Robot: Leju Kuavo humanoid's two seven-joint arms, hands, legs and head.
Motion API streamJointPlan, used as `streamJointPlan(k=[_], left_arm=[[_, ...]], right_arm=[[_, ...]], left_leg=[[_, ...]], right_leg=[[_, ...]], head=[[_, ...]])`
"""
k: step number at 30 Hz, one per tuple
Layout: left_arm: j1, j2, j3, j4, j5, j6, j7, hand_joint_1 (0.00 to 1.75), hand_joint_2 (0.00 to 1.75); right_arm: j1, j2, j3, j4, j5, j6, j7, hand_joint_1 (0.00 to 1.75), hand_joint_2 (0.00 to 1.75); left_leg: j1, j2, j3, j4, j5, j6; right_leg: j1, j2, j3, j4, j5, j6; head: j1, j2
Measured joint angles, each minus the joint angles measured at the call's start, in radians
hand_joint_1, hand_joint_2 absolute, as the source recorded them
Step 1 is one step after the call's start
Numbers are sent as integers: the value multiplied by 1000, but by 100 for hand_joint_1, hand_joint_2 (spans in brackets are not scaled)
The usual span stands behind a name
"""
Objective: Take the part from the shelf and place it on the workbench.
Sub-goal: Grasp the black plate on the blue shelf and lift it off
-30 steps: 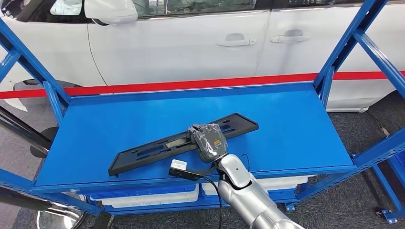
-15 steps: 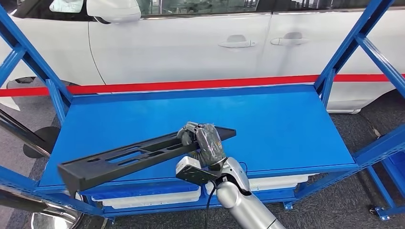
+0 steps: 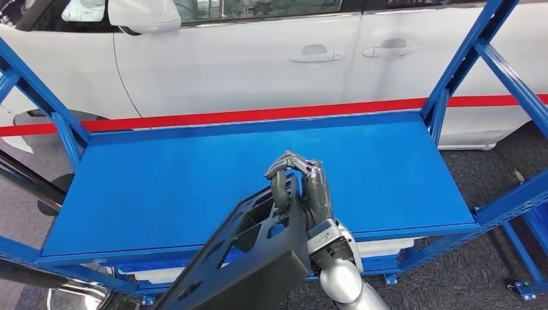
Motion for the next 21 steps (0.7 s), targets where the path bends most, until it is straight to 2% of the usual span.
streamJointPlan(k=[1,2,3,4,6,7,9,11,12,13,15,16,17,18,20,21], left_arm=[[2,0,2,0,0,0,-1,0,0],[4,0,3,1,0,-1,-2,0,0],[5,0,4,1,0,-2,-4,0,0],[6,0,7,1,-2,-5,-6,0,0],[6,0,13,2,-6,-8,-8,0,0],[7,0,16,2,-10,-8,-6,0,0],[12,-1,20,3,-14,-5,0,0,0],[17,-2,24,4,-15,-4,4,0,0],[18,-3,26,4,-14,-5,4,0,0],[18,-4,27,4,-14,-6,4,0,0],[18,-5,30,4,-13,-9,4,0,0],[19,-6,31,4,-14,-10,5,0,0],[20,-6,33,4,-15,-11,6,0,0],[21,-7,36,5,-16,-10,7,0,0],[22,-9,40,5,-17,-9,10,0,0],[22,-10,42,5,-18,-8,12,0,0]], right_arm=[[6,-3,0,-3,-7,0,-1,175,175],[12,-6,-1,-5,-17,0,-2,175,175],[17,-9,-1,-6,-28,0,-4,175,175],[21,-11,-2,-6,-39,0,-5,175,175],[31,-14,-6,-6,-60,0,-7,175,175],[36,-16,-8,-5,-70,-1,-6,175,175],[48,-18,-15,-2,-85,-4,-3,175,175],[59,-19,-22,2,-94,-8,1,175,175],[62,-20,-25,4,-96,-9,2,175,175],[65,-21,-29,5,-97,-10,3,175,175],[71,-24,-35,9,-97,-13,4,175,175],[76,-25,-38,12,-97,-15,5,175,175],[81,-27,-40,14,-95,-17,6,175,175],[86,-29,-41,15,-94,-19,7,175,175],[93,-31,-42,17,-90,-20,8,175,175],[98,-32,-42,17,-87,-20,8,175,175]], left_leg=[[0,0,-23,45,-11,-2],[0,0,-29,54,-3,-2],[0,0,-15,21,25,0],[0,0,16,-45,65,3],[-3,0,75,-171,115,12],[-6,0,89,-204,122,16],[-11,-1,91,-217,120,23],[-6,-1,94,-224,126,35],[-3,0,97,-229,129,43],[-1,1,98,-233,132,49],[-2,1,97,-233,132,54],[-2,1,97,-233,132,54],[-2,1,97,-232,131,54],[-2,1,98,-232,131,53],[-1,-1,100,-228,127,48],[-3,-2,99,-224,124,43]], right_leg=[[1,0,0,1,-1,-1],[2,0,1,2,-2,-2],[3,1,3,4,-4,-1],[4,2,5,6,-7,0],[6,3,5,12,-13,5],[8,3,3,15,-14,9],[9,3,0,16,-13,18],[9,3,-2,24,-23,29],[9,3,-11,47,-40,33],[8,3,-32,93,-68,37],[4,3,-94,223,-128,43],[2,2,-121,274,-144,46],[-1,2,-131,292,-140,48],[-4,2,-123,273,-118,49],[-8,0,-62,145,-52,48],[-8,0,-33,84,-29,45]], head=[[0,0],[0,0],[0,0],[0,0],[0,0],[0,0],[0,0],[0,0],[0,0],[0,0],[0,0],[0,0],[0,0],[0,0],[0,0],[0,0]])
